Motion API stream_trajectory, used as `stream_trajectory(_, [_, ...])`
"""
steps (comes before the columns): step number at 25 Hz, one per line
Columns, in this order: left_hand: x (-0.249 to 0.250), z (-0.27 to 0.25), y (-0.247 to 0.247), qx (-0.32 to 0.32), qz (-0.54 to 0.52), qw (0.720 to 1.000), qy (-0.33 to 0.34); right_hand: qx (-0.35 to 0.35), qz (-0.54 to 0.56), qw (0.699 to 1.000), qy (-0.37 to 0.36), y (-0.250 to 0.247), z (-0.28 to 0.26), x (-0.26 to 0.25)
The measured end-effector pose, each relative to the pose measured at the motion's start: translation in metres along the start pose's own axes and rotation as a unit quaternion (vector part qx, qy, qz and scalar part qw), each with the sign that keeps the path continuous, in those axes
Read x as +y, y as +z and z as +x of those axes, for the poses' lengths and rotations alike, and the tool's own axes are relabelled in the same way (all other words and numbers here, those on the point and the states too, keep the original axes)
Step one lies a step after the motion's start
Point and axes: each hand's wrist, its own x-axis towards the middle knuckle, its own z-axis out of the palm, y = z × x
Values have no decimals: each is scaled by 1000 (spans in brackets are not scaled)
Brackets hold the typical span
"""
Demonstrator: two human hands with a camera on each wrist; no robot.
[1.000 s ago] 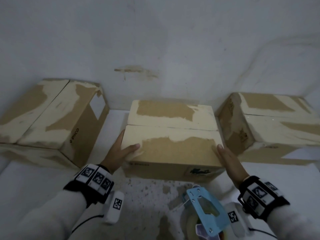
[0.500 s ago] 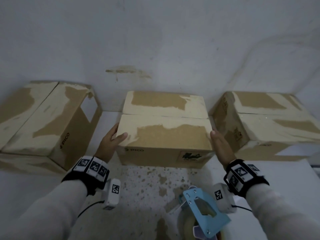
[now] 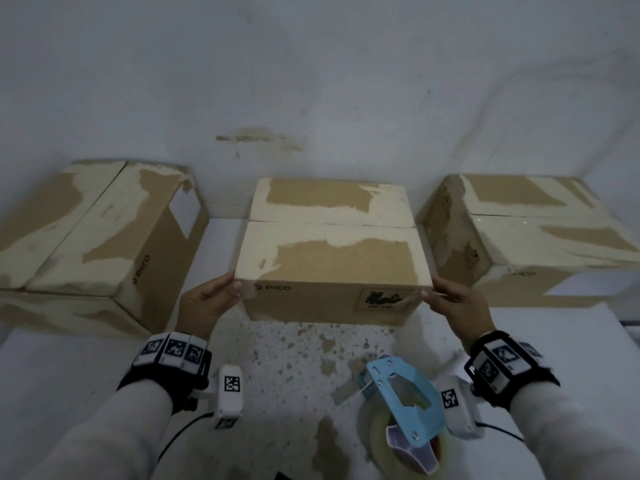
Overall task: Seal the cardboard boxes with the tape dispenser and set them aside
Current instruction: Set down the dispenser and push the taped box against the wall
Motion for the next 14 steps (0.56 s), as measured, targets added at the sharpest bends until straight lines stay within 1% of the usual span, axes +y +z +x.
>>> stream_trajectory(2, [-2,0,0,3,-35,999,-11,10,37,999,27,0,-3,3])
stream_trajectory(5, [1,-1,1,7,-49,999,-18,16,66,996,59,-3,-7,7])
stream_trajectory(8, [3,-2,2,35,-66,997,-20,42,72,995,57,-2,-7,8])
stream_trajectory(14, [3,-7,9,50,-58,997,-6,79,78,993,38,5,-11,6])
